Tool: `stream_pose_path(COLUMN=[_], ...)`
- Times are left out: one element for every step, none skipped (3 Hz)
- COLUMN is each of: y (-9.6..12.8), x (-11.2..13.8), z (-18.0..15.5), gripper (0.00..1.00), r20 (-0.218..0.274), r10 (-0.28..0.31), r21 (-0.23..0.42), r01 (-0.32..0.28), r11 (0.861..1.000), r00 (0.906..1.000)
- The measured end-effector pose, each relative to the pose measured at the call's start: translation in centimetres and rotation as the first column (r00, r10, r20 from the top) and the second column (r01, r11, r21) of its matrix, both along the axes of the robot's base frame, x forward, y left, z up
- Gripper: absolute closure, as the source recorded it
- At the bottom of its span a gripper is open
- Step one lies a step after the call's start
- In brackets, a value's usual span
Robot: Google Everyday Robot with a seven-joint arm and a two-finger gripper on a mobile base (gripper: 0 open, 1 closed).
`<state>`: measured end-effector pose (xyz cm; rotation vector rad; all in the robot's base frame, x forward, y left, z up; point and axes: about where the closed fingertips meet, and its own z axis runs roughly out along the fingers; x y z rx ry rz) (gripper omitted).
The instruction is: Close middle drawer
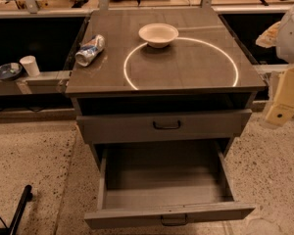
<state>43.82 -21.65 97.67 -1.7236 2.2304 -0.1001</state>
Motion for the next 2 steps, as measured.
stream_pose_path(y=[0.0,0.3], x=[0.0,0.4], z=[0.0,-3.0], gripper=[0.0,0.0], r20=[0.0,-0.019], r10=[0.0,0.019], r21=[0.0,-0.014], r01=[0.0,-0.019], r11=[1.0,1.0], r00=[1.0,0.9997])
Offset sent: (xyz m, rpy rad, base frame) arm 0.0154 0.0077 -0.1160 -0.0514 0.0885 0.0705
